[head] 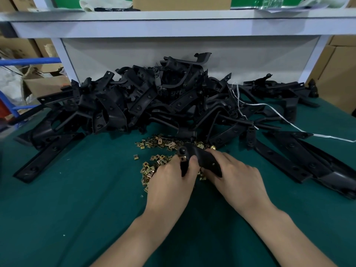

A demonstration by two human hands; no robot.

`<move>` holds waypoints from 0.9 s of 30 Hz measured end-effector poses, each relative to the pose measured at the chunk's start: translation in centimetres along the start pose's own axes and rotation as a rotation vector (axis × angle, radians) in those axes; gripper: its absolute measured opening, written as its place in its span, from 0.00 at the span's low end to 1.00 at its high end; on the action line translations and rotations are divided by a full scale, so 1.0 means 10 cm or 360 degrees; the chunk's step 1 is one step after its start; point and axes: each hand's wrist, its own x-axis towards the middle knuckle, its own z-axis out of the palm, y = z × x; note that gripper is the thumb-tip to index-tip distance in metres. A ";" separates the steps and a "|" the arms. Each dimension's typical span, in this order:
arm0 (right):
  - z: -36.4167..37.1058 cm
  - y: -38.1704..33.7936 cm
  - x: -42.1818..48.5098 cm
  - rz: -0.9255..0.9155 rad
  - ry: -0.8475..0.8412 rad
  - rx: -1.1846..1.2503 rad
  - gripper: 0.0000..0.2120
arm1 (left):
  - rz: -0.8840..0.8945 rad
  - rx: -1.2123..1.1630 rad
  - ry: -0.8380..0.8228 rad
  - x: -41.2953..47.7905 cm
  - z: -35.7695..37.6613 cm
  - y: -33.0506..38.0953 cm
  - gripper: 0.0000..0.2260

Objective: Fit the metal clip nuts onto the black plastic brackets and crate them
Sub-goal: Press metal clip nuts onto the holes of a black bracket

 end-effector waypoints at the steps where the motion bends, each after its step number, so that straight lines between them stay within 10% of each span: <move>1: 0.00 0.00 0.00 0.0010 0.0000 0.0012 0.24 | 0.0007 -0.0005 0.0006 -0.01 0.00 0.00 0.18; 27: -0.02 0.02 0.01 0.0038 -0.0114 0.0069 0.23 | 0.0101 0.0222 0.0091 -0.02 0.00 -0.01 0.21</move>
